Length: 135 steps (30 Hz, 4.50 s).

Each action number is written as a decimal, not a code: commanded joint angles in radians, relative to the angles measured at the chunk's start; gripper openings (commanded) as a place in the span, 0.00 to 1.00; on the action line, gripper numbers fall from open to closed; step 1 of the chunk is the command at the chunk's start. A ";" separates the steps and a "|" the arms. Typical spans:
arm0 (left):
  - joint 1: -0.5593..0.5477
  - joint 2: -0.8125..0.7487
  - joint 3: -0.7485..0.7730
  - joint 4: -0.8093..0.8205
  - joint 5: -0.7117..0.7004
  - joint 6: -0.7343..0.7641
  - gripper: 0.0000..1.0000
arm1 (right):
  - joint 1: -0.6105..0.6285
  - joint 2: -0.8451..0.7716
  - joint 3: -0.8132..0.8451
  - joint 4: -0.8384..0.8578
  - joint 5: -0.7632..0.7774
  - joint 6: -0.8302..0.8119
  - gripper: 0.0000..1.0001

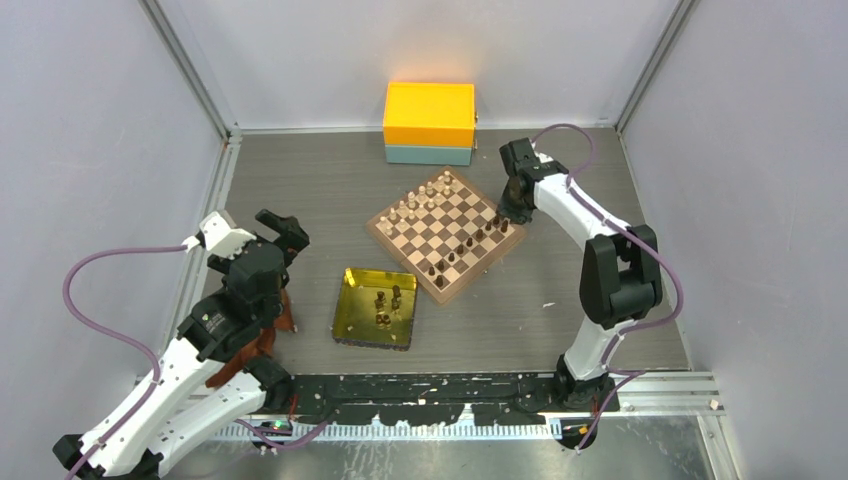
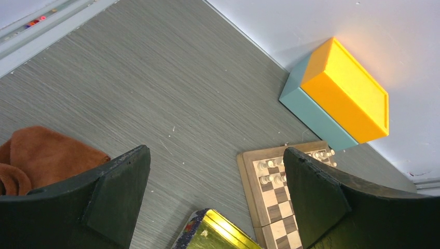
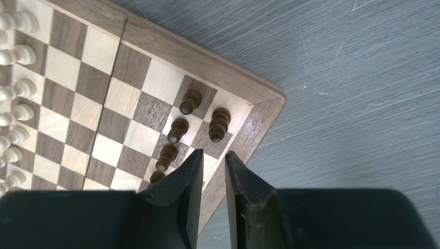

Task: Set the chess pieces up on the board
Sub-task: Place the chess piece on the chessboard, then pick up the chess piece from the storage box.

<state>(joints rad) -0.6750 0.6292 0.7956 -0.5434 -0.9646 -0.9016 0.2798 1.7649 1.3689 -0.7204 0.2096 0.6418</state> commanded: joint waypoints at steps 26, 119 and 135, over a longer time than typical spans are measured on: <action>-0.005 -0.032 -0.028 -0.019 -0.038 -0.031 1.00 | 0.598 -0.093 0.156 -0.045 0.129 -0.046 0.26; -0.005 -0.089 -0.034 -0.033 -0.062 -0.007 1.00 | 0.816 0.304 0.337 -0.024 0.003 -0.164 0.30; -0.006 -0.085 -0.041 -0.017 -0.063 -0.002 1.00 | 0.806 0.304 0.327 -0.022 -0.017 -0.168 0.01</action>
<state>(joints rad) -0.6750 0.5430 0.7540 -0.5999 -0.9844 -0.9085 1.0908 2.0777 1.6669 -0.7635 0.1951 0.4835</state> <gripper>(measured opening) 0.996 0.218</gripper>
